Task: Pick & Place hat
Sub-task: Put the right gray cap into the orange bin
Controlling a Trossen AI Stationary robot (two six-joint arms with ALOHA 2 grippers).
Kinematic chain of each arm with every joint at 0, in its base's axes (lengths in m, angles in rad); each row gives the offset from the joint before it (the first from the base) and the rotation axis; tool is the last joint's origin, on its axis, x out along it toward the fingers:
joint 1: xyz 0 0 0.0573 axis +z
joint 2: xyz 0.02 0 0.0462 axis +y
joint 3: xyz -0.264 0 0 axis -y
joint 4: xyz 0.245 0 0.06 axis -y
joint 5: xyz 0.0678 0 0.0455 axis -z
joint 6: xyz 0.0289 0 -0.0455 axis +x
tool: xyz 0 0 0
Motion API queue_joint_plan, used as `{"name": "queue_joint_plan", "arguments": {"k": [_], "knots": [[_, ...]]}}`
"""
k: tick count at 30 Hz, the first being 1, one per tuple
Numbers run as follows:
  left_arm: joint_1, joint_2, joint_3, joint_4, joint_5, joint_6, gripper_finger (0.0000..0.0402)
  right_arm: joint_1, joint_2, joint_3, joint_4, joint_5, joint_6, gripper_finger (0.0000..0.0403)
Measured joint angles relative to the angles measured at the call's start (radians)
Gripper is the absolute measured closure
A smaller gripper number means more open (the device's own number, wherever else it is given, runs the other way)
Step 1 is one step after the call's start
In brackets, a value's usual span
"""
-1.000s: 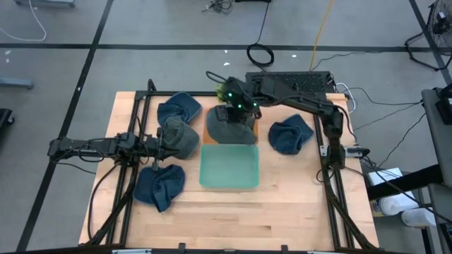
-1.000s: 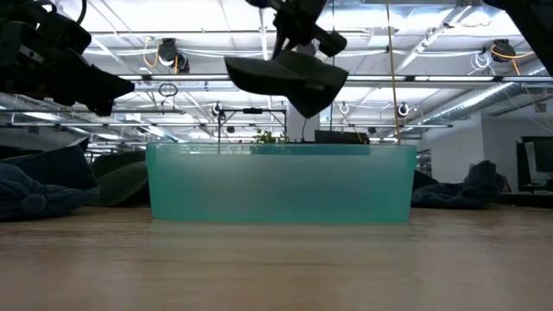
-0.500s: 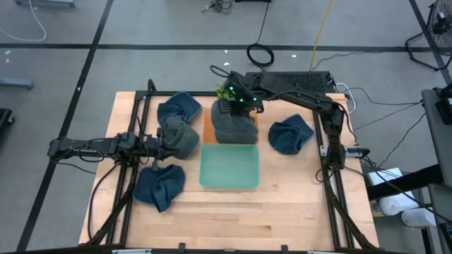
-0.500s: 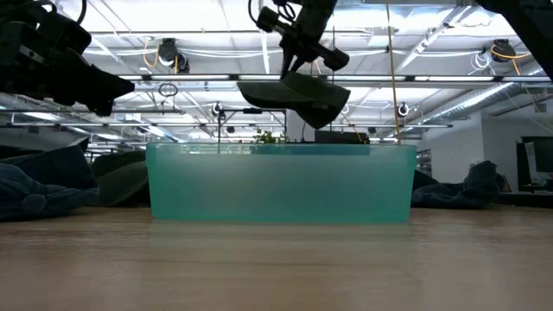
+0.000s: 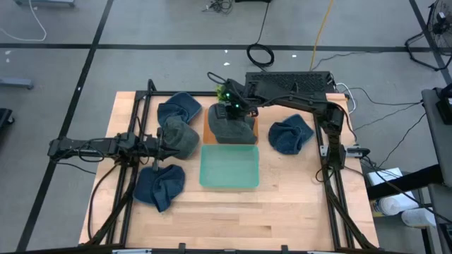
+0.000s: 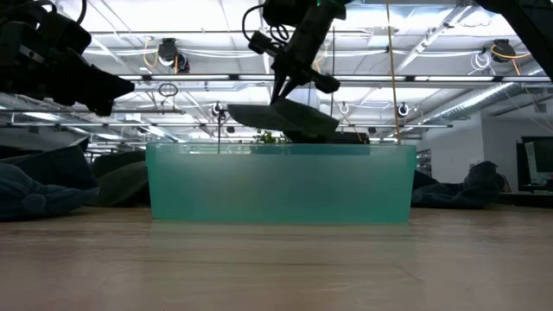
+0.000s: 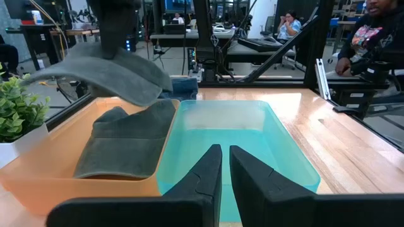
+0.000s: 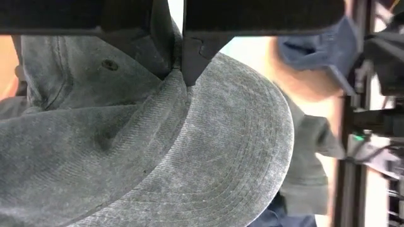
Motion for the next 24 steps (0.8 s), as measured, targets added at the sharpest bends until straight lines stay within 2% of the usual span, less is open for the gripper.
{"name": "queue_joint_plan", "arguments": {"k": [10, 24], "knots": [[0.0, 0.0, 0.0, 0.0, 0.0, 0.0, 0.0364, 0.0, 0.002, -0.151, 0.141, 0.024, -0.016, 0.0403], [0.0, 0.0, 0.0, 0.0, 0.0, 0.0, 0.0364, 0.0, 0.004, -0.299, 0.251, -0.001, 0.007, 0.0403]]}}
